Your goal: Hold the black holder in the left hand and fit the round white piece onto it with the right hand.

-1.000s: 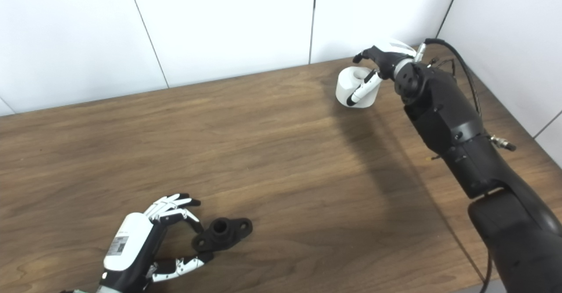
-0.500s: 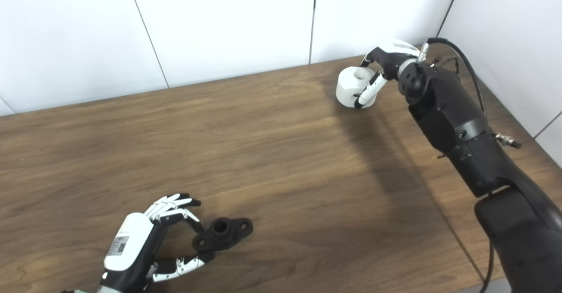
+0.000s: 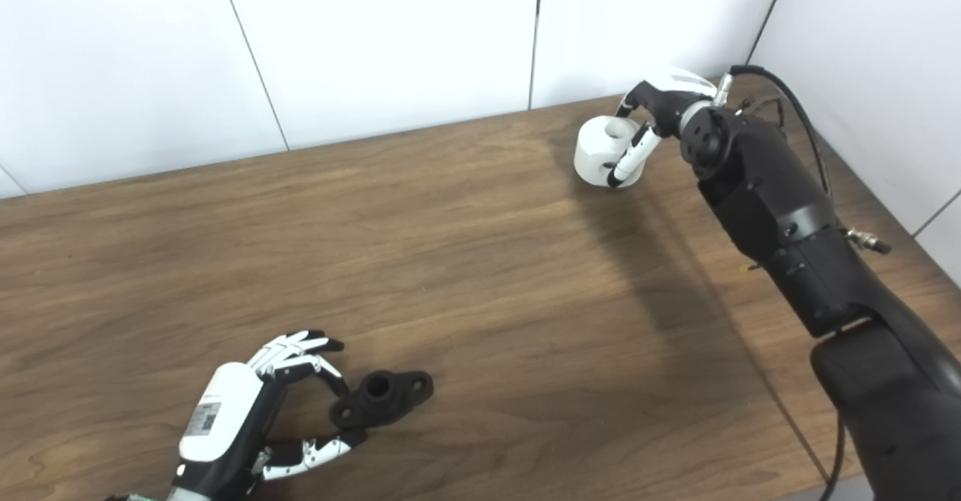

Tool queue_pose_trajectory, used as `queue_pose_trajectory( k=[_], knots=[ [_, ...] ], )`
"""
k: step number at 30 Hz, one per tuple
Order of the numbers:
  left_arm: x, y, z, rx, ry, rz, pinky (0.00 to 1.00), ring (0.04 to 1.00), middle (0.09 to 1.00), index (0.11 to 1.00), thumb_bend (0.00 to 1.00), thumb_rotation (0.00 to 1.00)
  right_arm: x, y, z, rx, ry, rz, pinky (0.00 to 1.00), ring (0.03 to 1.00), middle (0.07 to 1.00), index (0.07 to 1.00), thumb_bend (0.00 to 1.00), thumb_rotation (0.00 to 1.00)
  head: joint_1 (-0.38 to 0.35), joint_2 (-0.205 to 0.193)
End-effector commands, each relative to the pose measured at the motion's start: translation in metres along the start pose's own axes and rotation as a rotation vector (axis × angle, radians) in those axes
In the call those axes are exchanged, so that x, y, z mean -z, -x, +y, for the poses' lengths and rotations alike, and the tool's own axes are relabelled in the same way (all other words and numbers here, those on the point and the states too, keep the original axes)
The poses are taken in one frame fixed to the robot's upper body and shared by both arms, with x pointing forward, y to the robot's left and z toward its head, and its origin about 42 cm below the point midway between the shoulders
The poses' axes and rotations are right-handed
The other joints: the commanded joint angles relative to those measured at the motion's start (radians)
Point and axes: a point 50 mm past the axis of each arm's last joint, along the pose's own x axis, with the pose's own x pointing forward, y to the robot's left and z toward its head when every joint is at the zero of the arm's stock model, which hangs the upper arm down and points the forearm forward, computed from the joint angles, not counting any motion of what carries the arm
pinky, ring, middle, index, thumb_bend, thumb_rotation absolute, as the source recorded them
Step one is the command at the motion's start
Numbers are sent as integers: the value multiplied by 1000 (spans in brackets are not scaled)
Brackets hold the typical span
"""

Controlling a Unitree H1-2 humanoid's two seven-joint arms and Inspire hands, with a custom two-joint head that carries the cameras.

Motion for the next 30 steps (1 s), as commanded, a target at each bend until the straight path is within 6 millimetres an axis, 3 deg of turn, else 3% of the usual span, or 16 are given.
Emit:
queue_pose_trajectory(
  k=[1,26,27,28,30],
  knots=[
    [10,12,-17,128,-10,97,854,857,780,486,518,45,-8,3,-38,116,10,-38,927,994,878,629,847,185,-1,0],
    [9,13,-18,129,0,96,858,854,774,486,518,44,-11,7,-44,153,13,-61,902,977,852,596,816,151,5,-3],
    [9,13,-18,130,-1,97,858,855,774,486,518,44,-12,7,-44,154,12,-61,897,976,847,545,674,147,5,-3],
    [9,13,-18,130,-3,95,859,856,775,486,518,44,-12,7,-44,157,9,-64,891,974,844,519,601,145,3,-1],
    [9,13,-18,129,-4,92,858,855,776,486,518,44,-12,6,-43,159,13,-71,865,952,819,495,541,142,3,-1]
  ],
)
